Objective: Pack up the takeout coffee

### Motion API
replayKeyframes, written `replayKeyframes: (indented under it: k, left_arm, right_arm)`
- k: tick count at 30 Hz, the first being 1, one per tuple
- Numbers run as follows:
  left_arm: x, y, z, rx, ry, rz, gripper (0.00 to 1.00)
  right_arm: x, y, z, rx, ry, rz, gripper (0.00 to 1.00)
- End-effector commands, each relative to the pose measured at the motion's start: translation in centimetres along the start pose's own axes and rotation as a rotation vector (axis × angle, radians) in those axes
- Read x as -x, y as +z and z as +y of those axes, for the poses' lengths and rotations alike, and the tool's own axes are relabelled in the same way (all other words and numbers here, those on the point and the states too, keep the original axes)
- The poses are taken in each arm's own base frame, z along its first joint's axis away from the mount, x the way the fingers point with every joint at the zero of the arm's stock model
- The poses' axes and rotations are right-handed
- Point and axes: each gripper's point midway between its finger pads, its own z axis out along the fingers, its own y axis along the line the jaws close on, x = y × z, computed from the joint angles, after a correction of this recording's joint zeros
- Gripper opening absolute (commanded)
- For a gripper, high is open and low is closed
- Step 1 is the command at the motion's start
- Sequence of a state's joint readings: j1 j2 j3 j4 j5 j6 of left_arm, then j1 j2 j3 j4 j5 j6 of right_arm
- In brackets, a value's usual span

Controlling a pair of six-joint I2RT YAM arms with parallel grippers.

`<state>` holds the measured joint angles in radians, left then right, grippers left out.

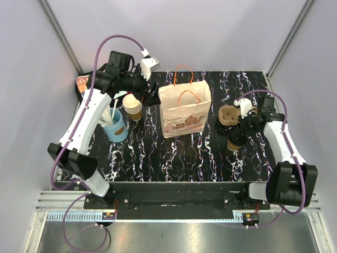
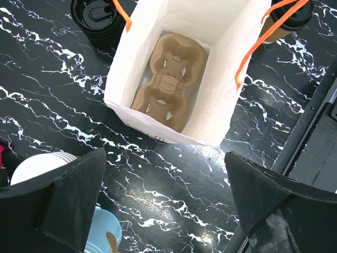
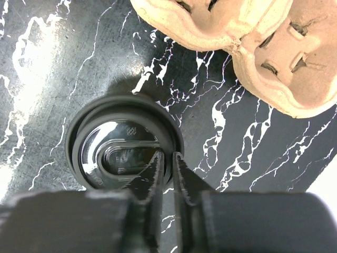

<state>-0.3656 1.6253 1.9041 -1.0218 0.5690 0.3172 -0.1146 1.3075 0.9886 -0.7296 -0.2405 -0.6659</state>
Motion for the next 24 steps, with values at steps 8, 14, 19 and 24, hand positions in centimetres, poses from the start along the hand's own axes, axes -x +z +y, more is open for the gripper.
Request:
replayKeyframes:
  k: [8, 14, 19, 24]
  left_arm:
    - [0.7, 0.0, -0.4, -0.023, 0.012, -0.034, 0.99]
    - [0.6, -0.1, -0.5, -0.021, 0.004, -0.035, 0.99]
    - [0.8, -0.2, -0.6, -0.023, 0.003, -0.047, 0.99]
    - [1.5, -0.9, -0.5, 0.002, 0.014, -0.064, 0.99]
  right_arm:
    - [3.3, -4.4, 0.1, -0.008, -0.001, -0.104, 0.00]
    - [7.7, -10.7, -0.3, -0.065, 0.021, -0.238, 0.00]
    - [10.8, -14.8, -0.9, -0.105, 0.061, -0.328, 0.00]
    - [15.7, -19.4, -1.6, -0.116, 0.106, -0.470, 0.00]
